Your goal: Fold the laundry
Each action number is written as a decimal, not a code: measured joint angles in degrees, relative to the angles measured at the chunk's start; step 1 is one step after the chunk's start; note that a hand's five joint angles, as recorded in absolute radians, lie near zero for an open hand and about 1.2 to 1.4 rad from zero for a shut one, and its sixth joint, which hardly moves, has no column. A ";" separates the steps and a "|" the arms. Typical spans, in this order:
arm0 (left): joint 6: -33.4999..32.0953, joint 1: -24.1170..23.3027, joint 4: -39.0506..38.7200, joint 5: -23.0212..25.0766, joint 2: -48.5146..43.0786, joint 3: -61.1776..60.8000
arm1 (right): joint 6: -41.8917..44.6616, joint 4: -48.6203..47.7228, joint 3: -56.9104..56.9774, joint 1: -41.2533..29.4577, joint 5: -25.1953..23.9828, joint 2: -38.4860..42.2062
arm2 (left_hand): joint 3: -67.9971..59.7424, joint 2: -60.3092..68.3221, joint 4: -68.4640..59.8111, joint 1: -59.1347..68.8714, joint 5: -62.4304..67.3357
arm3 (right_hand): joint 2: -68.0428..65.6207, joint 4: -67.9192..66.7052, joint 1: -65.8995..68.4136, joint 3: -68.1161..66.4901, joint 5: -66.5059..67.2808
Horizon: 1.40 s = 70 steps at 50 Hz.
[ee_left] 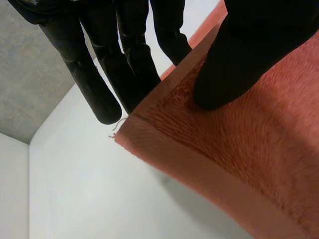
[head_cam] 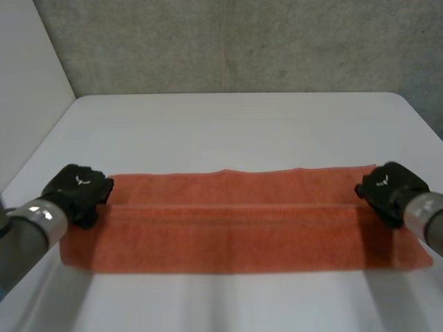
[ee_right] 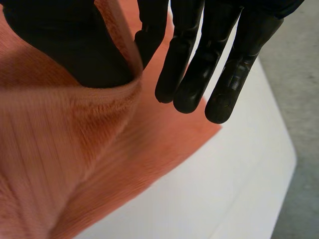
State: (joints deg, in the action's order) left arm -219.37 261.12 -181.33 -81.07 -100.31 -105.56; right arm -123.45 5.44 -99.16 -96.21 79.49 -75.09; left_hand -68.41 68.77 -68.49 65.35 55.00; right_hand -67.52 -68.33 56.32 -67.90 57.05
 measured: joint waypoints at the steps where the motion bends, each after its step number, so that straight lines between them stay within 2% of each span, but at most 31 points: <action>1: 0.16 -0.45 -2.24 -0.75 -3.30 2.04 | -0.50 -2.79 2.10 -0.35 0.64 3.12 | 0.00 0.00 0.00 0.00 0.00 | 0.00 0.00 0.00 0.00 0.00; 3: 0.27 -0.78 -3.53 -1.30 -5.23 3.34 | -0.71 -4.32 3.48 -0.63 1.08 4.99 | 0.00 0.00 0.00 0.00 0.00 | 0.00 0.00 0.00 0.00 0.00; 7: 0.85 -2.64 -10.95 -4.67 -15.00 10.79 | -1.13 -11.09 12.12 -2.66 3.84 14.76 | 0.00 0.00 0.00 0.00 0.00 | 0.00 0.00 0.00 0.00 0.00; 13: 0.97 -4.22 -18.18 -6.86 -23.72 18.32 | -1.05 -15.34 20.82 -4.13 5.57 23.38 | 0.00 0.00 0.00 0.00 0.00 | 0.00 0.00 0.00 0.00 0.00; 24: 0.66 -5.53 -21.45 -6.69 -31.61 25.60 | -1.05 -19.66 28.35 -4.36 5.68 31.44 | 0.00 0.00 0.00 0.00 0.00 | 0.00 0.00 0.00 0.00 0.04; 43: 0.82 -5.69 -20.88 -6.85 -30.55 24.57 | -1.35 -19.26 27.46 -4.14 6.10 31.97 | 0.05 -0.06 0.06 -0.11 -0.02 | 0.04 0.05 -0.08 0.04 0.08; 46: 0.71 -5.82 -21.02 -6.73 -30.41 24.25 | -1.43 -18.92 27.24 -4.09 6.15 31.94 | 15.41 -15.95 15.72 -14.70 -12.26 | 15.12 15.21 -10.95 14.89 -12.36; 48: 0.64 -5.86 -21.08 -6.73 -30.44 24.20 | -1.48 -18.90 27.26 -4.07 6.20 31.94 | 15.41 -15.95 15.72 -14.70 -12.26 | 20.01 19.83 -15.64 19.48 -16.60; 49: 0.57 -5.89 -21.12 -6.78 -30.46 24.17 | -1.96 -18.91 27.49 -3.96 6.60 31.92 | 42.23 -43.04 43.16 -43.10 -39.59 | 41.45 41.03 -35.44 40.52 -36.78; 51: 0.52 -5.92 -21.12 -6.90 -30.41 24.16 | -2.63 -18.96 27.74 -3.86 7.06 31.86 | 47.02 -47.87 48.04 -45.76 -44.50 | 51.50 52.38 -43.10 51.83 -48.50; 52: 0.50 -5.95 -21.10 -6.95 -30.36 24.14 | -3.15 -18.97 27.84 -3.81 7.29 31.79 | 47.84 -48.68 48.81 -45.76 -45.29 | 51.50 52.38 -43.10 51.83 -48.50; 53: 0.53 -6.13 -21.02 -7.12 -29.92 24.03 | -5.05 -19.03 28.16 -3.61 7.97 31.36 | 48.59 -49.44 49.39 -45.76 -46.03 | 54.66 54.93 -44.46 55.50 -52.47; 56: 0.64 -6.49 -20.84 -7.34 -28.60 23.57 | -9.29 -18.99 28.41 -3.20 8.64 29.80 | 48.59 -49.48 49.39 -45.77 -46.04 | 54.66 54.93 -44.46 55.52 -53.20; 60: 1.04 -7.00 -20.67 -7.53 -24.72 21.94 | -21.52 -18.81 28.23 -2.04 7.95 24.15 | 48.59 -49.48 49.39 -45.76 -46.04 | 54.66 54.93 -44.46 55.52 -53.78; 62: 1.04 -7.00 -20.67 -7.53 -24.72 21.94 | -21.52 -18.81 28.23 -2.04 7.95 24.15 | 48.59 -49.48 49.39 -45.76 -46.04 | 54.66 54.93 -44.46 55.52 -53.78; 63: 1.50 -7.14 -20.65 -7.54 -22.17 20.79 | -27.61 -18.74 28.21 -0.90 5.66 21.74 | 48.59 -49.48 49.39 -45.77 -46.22 | 54.66 54.93 -44.46 55.52 -53.78; 64: 1.50 -7.14 -20.65 -7.54 -22.17 20.79 | -27.61 -18.74 28.21 -0.90 5.66 21.74 | 48.59 -49.48 49.39 -45.77 -46.22 | 54.66 54.93 -44.46 55.52 -53.78; 65: 2.06 -7.20 -20.63 -7.54 -20.01 19.68 | -31.10 -18.68 28.34 0.22 3.35 20.52 | 48.59 -49.48 49.39 -45.76 -46.30 | 54.66 54.93 -44.46 55.52 -53.78; 67: 2.57 -7.22 -20.63 -7.52 -18.69 18.93 | -33.06 -18.59 28.51 1.34 1.02 19.89 | 48.59 -49.54 49.39 -45.77 -46.31 | 54.66 54.93 -44.46 55.52 -53.78; 69: 2.57 -7.22 -20.63 -7.52 -18.69 18.93 | -33.06 -18.59 28.51 1.34 1.02 19.89 | 48.59 -49.54 49.39 -45.77 -46.31 | 54.66 54.93 -44.46 55.52 -53.78; 70: 3.61 -7.17 -20.66 -7.39 -16.84 17.53 | -34.04 -18.51 28.73 2.65 -1.35 19.55 | 48.59 -49.64 49.40 -45.76 -46.59 | 54.66 54.93 -44.46 55.52 -53.78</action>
State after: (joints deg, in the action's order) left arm -215.76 253.95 -201.99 -88.47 -117.14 -88.03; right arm -157.50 -13.07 -70.43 -93.56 78.14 -55.55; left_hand -19.81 19.14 -19.09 19.59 8.41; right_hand -12.86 -13.40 11.86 -12.38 3.26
